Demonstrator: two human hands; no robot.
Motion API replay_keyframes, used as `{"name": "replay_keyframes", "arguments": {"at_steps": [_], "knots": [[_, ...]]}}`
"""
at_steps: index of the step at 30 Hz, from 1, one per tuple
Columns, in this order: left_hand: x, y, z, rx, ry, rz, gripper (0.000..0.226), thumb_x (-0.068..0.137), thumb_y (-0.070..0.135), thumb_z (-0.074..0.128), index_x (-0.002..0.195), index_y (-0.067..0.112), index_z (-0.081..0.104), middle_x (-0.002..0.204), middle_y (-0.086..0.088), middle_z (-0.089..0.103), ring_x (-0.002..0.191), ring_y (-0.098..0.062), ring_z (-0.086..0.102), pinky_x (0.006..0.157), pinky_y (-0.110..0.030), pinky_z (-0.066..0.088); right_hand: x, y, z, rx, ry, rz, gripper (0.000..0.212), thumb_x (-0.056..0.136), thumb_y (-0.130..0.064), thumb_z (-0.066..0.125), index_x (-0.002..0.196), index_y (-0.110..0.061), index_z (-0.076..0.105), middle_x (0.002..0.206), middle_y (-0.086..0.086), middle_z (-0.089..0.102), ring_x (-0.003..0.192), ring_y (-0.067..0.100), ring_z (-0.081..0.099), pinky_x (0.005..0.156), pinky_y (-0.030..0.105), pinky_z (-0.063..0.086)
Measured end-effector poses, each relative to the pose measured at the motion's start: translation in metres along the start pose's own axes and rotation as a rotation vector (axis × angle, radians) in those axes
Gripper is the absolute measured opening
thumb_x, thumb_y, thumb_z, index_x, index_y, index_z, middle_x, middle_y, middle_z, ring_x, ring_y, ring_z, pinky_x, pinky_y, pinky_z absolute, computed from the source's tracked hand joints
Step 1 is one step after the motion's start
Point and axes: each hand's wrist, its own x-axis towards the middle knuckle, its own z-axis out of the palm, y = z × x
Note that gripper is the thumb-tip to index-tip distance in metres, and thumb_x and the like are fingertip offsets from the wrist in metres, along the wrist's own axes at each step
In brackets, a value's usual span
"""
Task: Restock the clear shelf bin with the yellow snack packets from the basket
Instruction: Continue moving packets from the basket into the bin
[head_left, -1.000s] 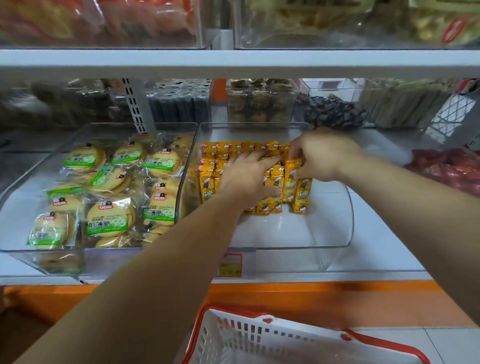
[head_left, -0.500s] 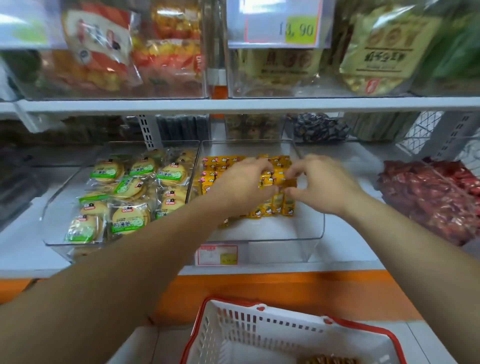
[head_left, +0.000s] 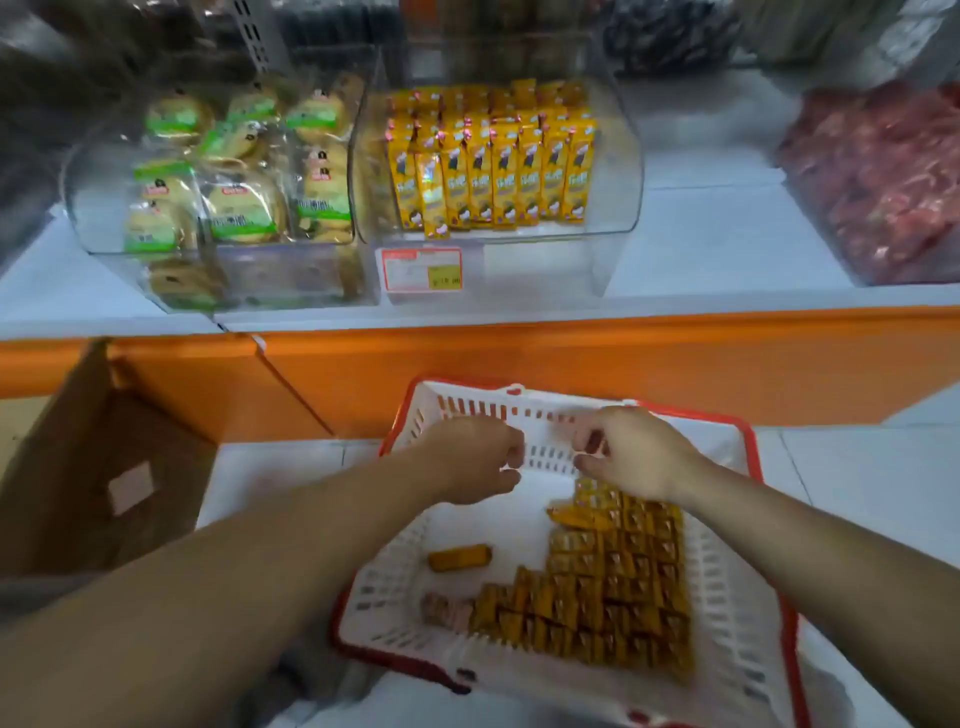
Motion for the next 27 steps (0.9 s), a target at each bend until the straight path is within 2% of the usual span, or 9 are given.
{"name": "replay_keyframes", "arguments": {"at_steps": [3, 6, 8, 10, 13, 16, 18, 23, 27], "knots": [[0.015, -0.009, 0.066, -0.095, -0.118, -0.076, 0.027, 0.100, 0.042, 0.057, 0.121, 0.025, 0.061, 0.125, 0.001, 0.061, 0.111, -0.021, 0.057, 0.095, -0.039, 0.051, 0.002, 0.025, 0.053, 0.059, -0.076, 0.049, 0.007, 0.085, -0.024, 0.072, 0.089, -0.020, 0.068, 0.092, -0.011, 0.063, 0.092, 0.013, 0.062, 0.077, 0.024, 0.044], [0.032, -0.015, 0.124, -0.238, -0.200, -0.150, 0.032, 0.097, 0.043, 0.062, 0.123, 0.023, 0.060, 0.124, -0.001, 0.062, 0.106, -0.020, 0.058, 0.094, -0.040, 0.052, 0.007, 0.045, 0.103, 0.056, -0.130, 0.060, 0.013, 0.087, -0.033, 0.070, 0.089, -0.020, 0.071, 0.096, -0.003, 0.068, 0.087, 0.013, 0.062, 0.071, 0.025, 0.045], [0.041, -0.015, 0.154, -0.328, -0.247, -0.193, 0.042, 0.093, 0.047, 0.068, 0.127, 0.023, 0.060, 0.125, -0.001, 0.064, 0.107, -0.020, 0.060, 0.094, -0.039, 0.053, 0.009, 0.054, 0.132, -0.018, -0.169, 0.073, 0.027, 0.090, -0.044, 0.061, 0.109, -0.026, 0.069, 0.110, 0.000, 0.064, 0.102, 0.020, 0.060, 0.082, 0.034, 0.051], [0.048, -0.014, 0.176, -0.438, -0.283, -0.207, 0.053, 0.089, 0.053, 0.071, 0.132, 0.024, 0.058, 0.130, -0.002, 0.063, 0.106, -0.019, 0.059, 0.091, -0.036, 0.051, 0.011, 0.062, 0.155, -0.173, -0.147, 0.059, 0.044, 0.090, -0.049, 0.055, 0.130, -0.030, 0.058, 0.130, 0.003, 0.054, 0.123, 0.027, 0.047, 0.099, 0.045, 0.046], [0.061, -0.008, 0.200, -0.599, -0.335, -0.234, 0.067, 0.085, 0.061, 0.071, 0.140, 0.028, 0.052, 0.142, -0.001, 0.054, 0.107, -0.016, 0.053, 0.085, -0.031, 0.043, 0.014, 0.071, 0.174, -0.273, -0.097, 0.110, 0.053, 0.088, -0.057, 0.054, 0.135, -0.034, 0.049, 0.142, 0.003, 0.048, 0.134, 0.031, 0.037, 0.107, 0.051, 0.037], [0.072, 0.000, 0.220, -0.674, -0.405, -0.275, 0.078, 0.084, 0.067, 0.068, 0.146, 0.025, 0.047, 0.147, -0.004, 0.050, 0.124, -0.023, 0.053, 0.092, -0.034, 0.044, 0.023, 0.075, 0.181, -0.338, -0.193, 0.142, 0.060, 0.085, -0.065, 0.055, 0.137, -0.035, 0.049, 0.141, 0.000, 0.052, 0.132, 0.030, 0.043, 0.106, 0.053, 0.031], [0.075, 0.004, 0.230, -0.662, -0.421, -0.255, 0.080, 0.083, 0.068, 0.067, 0.146, 0.023, 0.047, 0.146, -0.006, 0.052, 0.127, -0.026, 0.053, 0.099, -0.038, 0.047, 0.029, 0.074, 0.180, -0.410, -0.259, 0.124, 0.065, 0.083, -0.062, 0.059, 0.140, -0.033, 0.046, 0.140, 0.003, 0.053, 0.130, 0.030, 0.046, 0.106, 0.052, 0.032], [0.079, 0.000, 0.234, -0.715, -0.497, -0.187, 0.070, 0.080, 0.062, 0.076, 0.139, 0.028, 0.056, 0.137, 0.000, 0.056, 0.124, -0.021, 0.054, 0.094, -0.031, 0.041, 0.046, 0.064, 0.179, -0.485, -0.441, 0.059, 0.051, 0.085, -0.047, 0.067, 0.122, -0.017, 0.049, 0.115, 0.011, 0.062, 0.104, 0.032, 0.062, 0.082, 0.043, 0.055], [0.078, -0.003, 0.236, -0.741, -0.486, -0.149, 0.069, 0.072, 0.056, 0.086, 0.131, 0.028, 0.062, 0.124, 0.002, 0.056, 0.114, -0.020, 0.057, 0.092, -0.031, 0.047, 0.051, 0.065, 0.175, -0.466, -0.446, 0.053, 0.060, 0.083, -0.049, 0.070, 0.127, -0.015, 0.049, 0.112, 0.009, 0.065, 0.101, 0.032, 0.064, 0.080, 0.042, 0.057]]}}
